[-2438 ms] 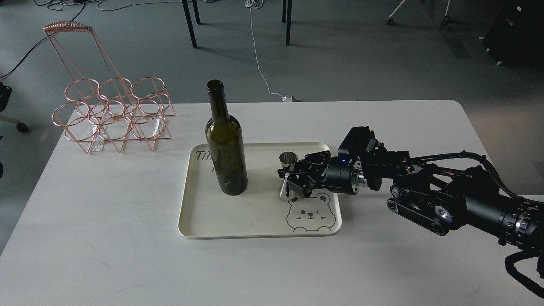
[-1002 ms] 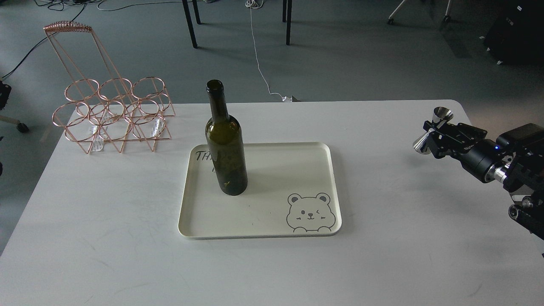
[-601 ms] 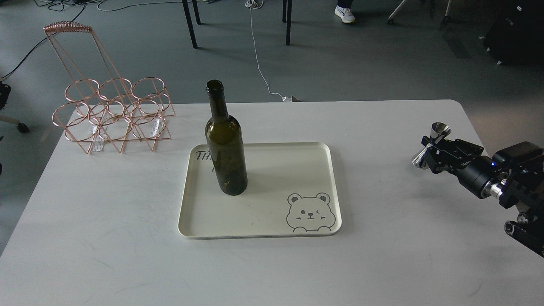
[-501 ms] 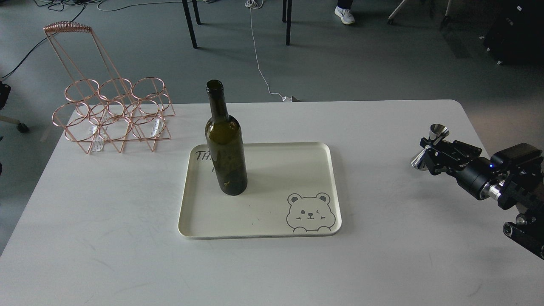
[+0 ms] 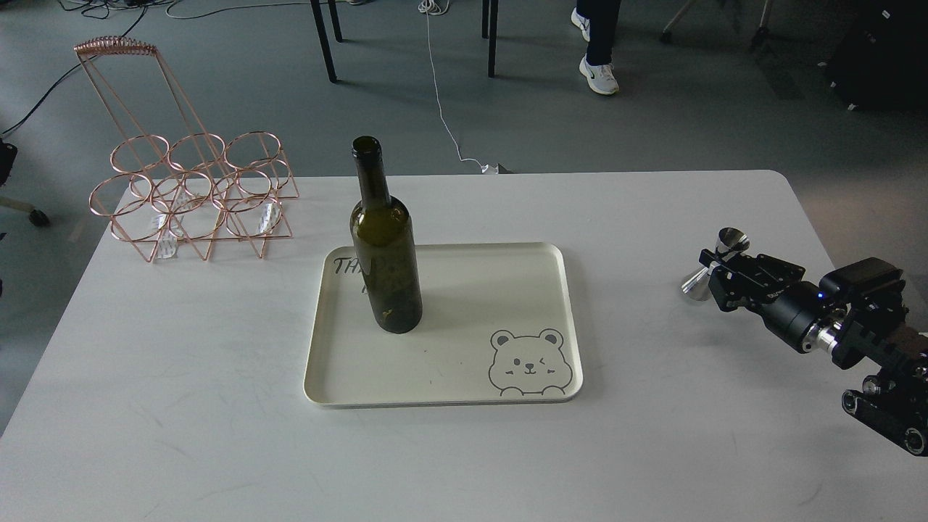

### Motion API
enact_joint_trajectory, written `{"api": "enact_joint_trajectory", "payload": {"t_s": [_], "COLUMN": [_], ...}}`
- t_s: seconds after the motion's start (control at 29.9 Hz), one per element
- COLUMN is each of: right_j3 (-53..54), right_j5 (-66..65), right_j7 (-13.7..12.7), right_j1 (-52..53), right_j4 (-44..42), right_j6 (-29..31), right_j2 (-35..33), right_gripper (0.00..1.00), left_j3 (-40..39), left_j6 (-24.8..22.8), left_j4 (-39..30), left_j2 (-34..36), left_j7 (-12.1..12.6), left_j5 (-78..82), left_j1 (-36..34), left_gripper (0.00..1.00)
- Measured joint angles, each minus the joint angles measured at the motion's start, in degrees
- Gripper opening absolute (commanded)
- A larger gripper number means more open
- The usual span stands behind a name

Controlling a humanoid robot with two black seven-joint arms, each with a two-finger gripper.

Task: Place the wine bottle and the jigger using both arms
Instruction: 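Lower the jigger onto the table and open the right gripper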

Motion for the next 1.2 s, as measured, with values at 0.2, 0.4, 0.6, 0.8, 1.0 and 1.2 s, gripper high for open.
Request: {"api": "enact_joint_trajectory", "payload": {"t_s": [0.2,0.4,0.6,0.8,1.0,1.2], "right_j3": [-0.04,-0.04,0.07,0.25,0.52,1.01], "right_j5": [0.03,0.16,0.29,0.44,0.98,5.87], "right_j7": [0.0,0.0,0.0,0.0,0.0,0.0], "right_j1": [-0.26,-0.45,-0.71,-0.9,-0.68,2.62], "right_j4": [0.46,0.93,1.79,7.08,14.53,19.03], "right_j6": [0.0,0.0,0.01,0.02,0.02,0.02], "right_j2": [0.04,-0.29,-0.84,-4.2,-9.75,-15.86], "right_gripper": [0.4,0.73,0.96,0.97,0.97,0.97], "left_j3": [0.0,0.0,-0.16,-0.33,-0.38,-0.08], "left_j6": [0.0,0.0,0.0,0.0,0.0,0.0], "left_j4": [0.0,0.0,0.0,0.0,0.0,-0.2], "left_j2": [0.0,0.0,0.0,0.0,0.65,2.17], "left_j7": [0.0,-0.01,-0.08,-0.08,-0.08,0.69], "left_j5": [0.0,0.0,0.0,0.0,0.0,0.11], "left_j1": [0.0,0.0,0.0,0.0,-0.13,-0.46], "left_gripper": [0.99,0.99,0.99,0.99,0.99,0.99]}}
